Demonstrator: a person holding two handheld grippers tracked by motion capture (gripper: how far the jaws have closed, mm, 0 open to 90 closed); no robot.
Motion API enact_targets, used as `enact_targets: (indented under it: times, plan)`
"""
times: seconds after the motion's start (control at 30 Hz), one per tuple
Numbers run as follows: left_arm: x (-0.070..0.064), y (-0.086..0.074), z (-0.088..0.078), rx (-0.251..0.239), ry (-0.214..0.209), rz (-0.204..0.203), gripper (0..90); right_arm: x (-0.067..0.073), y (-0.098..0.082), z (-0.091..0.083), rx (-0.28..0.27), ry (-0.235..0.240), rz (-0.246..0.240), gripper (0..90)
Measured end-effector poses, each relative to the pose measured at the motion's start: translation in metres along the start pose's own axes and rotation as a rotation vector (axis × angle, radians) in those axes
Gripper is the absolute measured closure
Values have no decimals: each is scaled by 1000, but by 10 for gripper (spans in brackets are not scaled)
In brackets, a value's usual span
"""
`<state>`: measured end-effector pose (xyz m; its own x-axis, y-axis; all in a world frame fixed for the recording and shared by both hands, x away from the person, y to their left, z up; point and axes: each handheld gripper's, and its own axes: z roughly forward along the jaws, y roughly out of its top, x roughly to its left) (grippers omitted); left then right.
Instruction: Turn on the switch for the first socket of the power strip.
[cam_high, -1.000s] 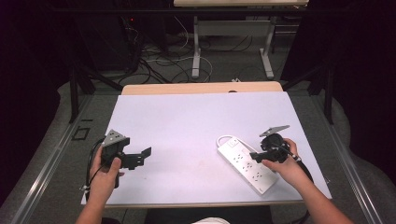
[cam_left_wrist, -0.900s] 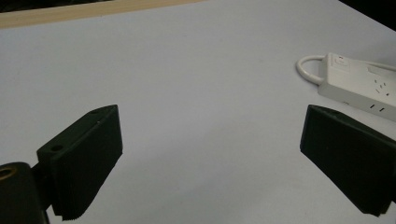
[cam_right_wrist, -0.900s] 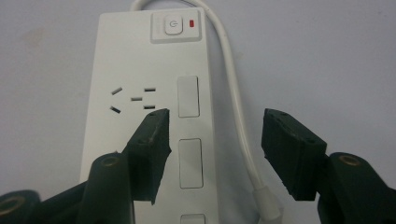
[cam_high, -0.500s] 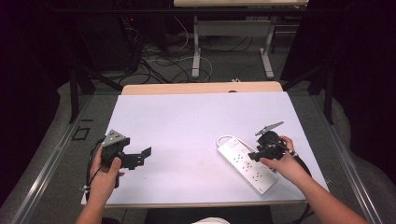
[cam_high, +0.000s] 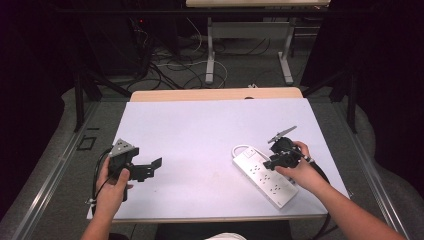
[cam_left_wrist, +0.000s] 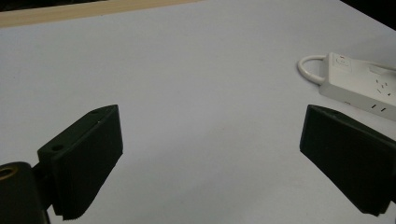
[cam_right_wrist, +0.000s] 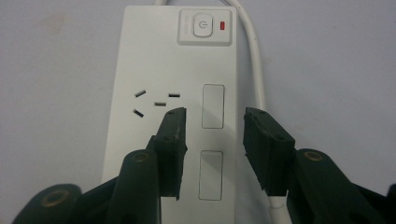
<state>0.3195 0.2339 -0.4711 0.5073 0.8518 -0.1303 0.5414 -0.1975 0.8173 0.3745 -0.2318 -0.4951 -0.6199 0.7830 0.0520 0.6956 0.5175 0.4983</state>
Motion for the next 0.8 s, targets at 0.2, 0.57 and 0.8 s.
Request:
enact_targets:
  times: [0.2, 0.57, 0.8]
  plan:
    - [1, 0, 0, 0, 2, 8, 59, -1, 7, 1, 14, 2, -18, 642]
    - [1, 0, 0, 3, 4, 7, 60, -6, 15, 6, -4, 11, -15, 733]
    - [1, 0, 1, 4, 3, 5, 60, -6, 20, 9, 24, 9, -6, 809]
